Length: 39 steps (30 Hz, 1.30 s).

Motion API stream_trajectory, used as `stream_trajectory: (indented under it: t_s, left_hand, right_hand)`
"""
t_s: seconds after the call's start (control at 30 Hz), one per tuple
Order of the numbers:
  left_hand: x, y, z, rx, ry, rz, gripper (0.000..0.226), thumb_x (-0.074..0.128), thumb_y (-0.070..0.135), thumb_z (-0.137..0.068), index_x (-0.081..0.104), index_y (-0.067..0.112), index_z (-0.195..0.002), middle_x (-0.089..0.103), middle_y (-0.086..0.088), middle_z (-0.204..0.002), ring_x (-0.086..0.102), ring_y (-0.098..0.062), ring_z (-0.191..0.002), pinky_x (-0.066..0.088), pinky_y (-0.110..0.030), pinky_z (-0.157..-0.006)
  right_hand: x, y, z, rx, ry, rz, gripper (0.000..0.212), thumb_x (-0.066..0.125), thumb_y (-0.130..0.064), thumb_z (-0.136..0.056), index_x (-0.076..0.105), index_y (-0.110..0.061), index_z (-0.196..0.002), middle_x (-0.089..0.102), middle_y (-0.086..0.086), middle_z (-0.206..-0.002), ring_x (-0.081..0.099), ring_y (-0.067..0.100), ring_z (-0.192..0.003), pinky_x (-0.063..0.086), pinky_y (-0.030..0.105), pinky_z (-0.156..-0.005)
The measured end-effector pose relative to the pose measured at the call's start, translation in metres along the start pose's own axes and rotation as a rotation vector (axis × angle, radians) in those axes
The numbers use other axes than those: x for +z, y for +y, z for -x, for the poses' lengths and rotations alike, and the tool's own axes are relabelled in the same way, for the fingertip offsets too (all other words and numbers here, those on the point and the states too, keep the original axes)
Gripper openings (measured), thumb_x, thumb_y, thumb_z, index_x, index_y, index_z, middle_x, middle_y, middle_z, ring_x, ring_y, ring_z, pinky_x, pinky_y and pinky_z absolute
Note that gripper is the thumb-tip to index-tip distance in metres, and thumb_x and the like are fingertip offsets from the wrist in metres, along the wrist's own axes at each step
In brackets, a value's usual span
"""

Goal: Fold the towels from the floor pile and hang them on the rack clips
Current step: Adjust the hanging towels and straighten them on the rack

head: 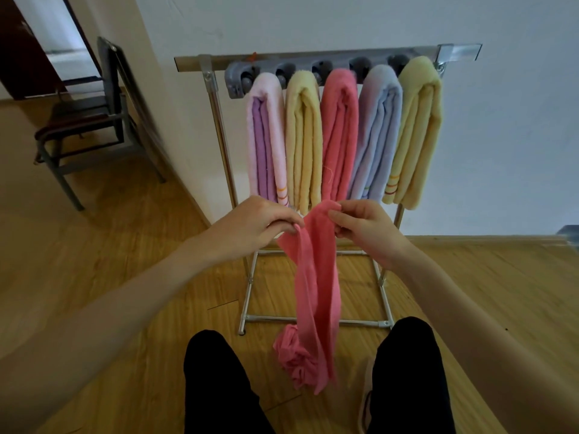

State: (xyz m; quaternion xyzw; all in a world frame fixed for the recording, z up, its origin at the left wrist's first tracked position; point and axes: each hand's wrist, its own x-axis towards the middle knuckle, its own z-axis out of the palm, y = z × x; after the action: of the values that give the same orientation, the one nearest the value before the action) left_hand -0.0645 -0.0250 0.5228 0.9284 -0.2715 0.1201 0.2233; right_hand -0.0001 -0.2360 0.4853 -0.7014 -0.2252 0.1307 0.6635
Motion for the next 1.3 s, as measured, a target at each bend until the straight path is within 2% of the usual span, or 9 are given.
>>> stream_trajectory:
  t_s: [0.2,0.43,0.63,0.77,0.87,1.03,1.1,1.2,1.3]
  left_hand:
    - [0.007,0.004,-0.009,0.078,0.140,-0.027,0.021,0.054,0.025,-0.090,0.069,0.012,-0.097,0.052,-0.003,-0.102,0.052,-0.011,-0.098,0.044,-0.020,-0.086]
    - [0.018,0.015,-0.011,-0.067,0.290,0.293,0.011,0.068,0.012,-0.085,0.071,0.018,-0.093,0.068,0.015,-0.089,0.064,0.000,-0.091,0.047,-0.012,-0.082]
    - [0.019,0.015,-0.010,-0.090,0.316,0.338,0.011,0.073,0.012,-0.081,0.073,0.009,-0.092,0.073,0.004,-0.091,0.068,-0.005,-0.090,0.056,-0.026,-0.080]
    - [0.022,0.015,-0.008,-0.115,0.350,0.305,0.012,0.073,0.015,-0.080,0.074,0.012,-0.091,0.072,0.004,-0.086,0.068,-0.006,-0.084,0.057,-0.028,-0.077]
    - [0.024,0.017,-0.007,-0.150,0.365,0.325,0.013,0.075,0.017,-0.078,0.074,0.011,-0.089,0.072,0.001,-0.084,0.068,-0.009,-0.082,0.058,-0.033,-0.075]
    - [0.023,0.014,-0.007,-0.186,0.329,0.449,0.016,0.075,0.015,-0.077,0.071,0.005,-0.089,0.073,-0.003,-0.086,0.070,-0.012,-0.085,0.058,-0.036,-0.080]
    - [0.025,0.008,-0.005,-0.203,0.326,0.471,0.013,0.074,0.014,-0.079,0.071,0.009,-0.090,0.072,-0.003,-0.088,0.070,-0.013,-0.086,0.058,-0.034,-0.081]
    - [0.031,-0.008,0.004,-0.232,0.318,0.446,0.011,0.070,0.016,-0.084,0.070,0.014,-0.094,0.070,0.003,-0.090,0.067,-0.010,-0.086,0.055,-0.026,-0.082]
    - [0.045,-0.031,0.017,-0.301,0.216,0.339,0.011,0.068,0.020,-0.086,0.068,0.022,-0.097,0.060,0.008,-0.108,0.056,-0.005,-0.103,0.047,-0.021,-0.089]
  right_hand:
    - [0.003,-0.008,0.009,-0.054,0.007,0.014,0.019,0.054,-0.002,-0.093,0.069,0.001,-0.104,0.058,0.013,-0.077,0.051,0.020,-0.070,0.046,0.035,-0.073]
    - [0.010,-0.017,0.015,-0.071,-0.151,0.025,0.027,0.043,0.001,-0.097,0.063,0.000,-0.115,0.066,0.003,-0.084,0.061,0.009,-0.078,0.053,0.027,-0.080]
    - [0.017,-0.021,0.016,-0.113,-0.196,0.101,0.031,0.042,0.003,-0.096,0.064,-0.016,-0.105,0.062,0.004,-0.083,0.056,0.015,-0.079,0.050,0.031,-0.077]
    - [0.015,-0.022,0.016,-0.110,-0.226,0.128,0.022,0.048,0.008,-0.086,0.064,0.000,-0.097,0.053,0.007,-0.076,0.048,0.011,-0.071,0.042,0.023,-0.067]
    - [0.014,-0.020,0.015,-0.218,-0.226,0.294,0.023,0.055,-0.006,-0.085,0.065,0.005,-0.102,0.060,0.015,-0.085,0.053,0.015,-0.077,0.046,0.028,-0.071]
    - [0.010,-0.018,0.011,-0.297,-0.226,0.444,0.016,0.053,-0.001,-0.093,0.066,0.002,-0.102,0.057,0.011,-0.082,0.051,0.010,-0.074,0.045,0.027,-0.068]
    - [0.005,-0.017,0.011,-0.253,-0.207,0.402,0.018,0.051,-0.001,-0.094,0.064,0.004,-0.106,0.055,0.017,-0.083,0.051,0.013,-0.073,0.047,0.032,-0.067]
    - [-0.002,-0.013,0.012,-0.203,-0.157,0.298,0.017,0.049,0.001,-0.095,0.063,0.007,-0.102,0.054,0.016,-0.079,0.051,0.010,-0.072,0.047,0.025,-0.065]
    - [-0.007,-0.010,0.013,-0.178,-0.116,0.235,0.020,0.048,0.002,-0.095,0.064,-0.008,-0.090,0.055,-0.003,-0.073,0.051,0.004,-0.067,0.044,0.020,-0.065]
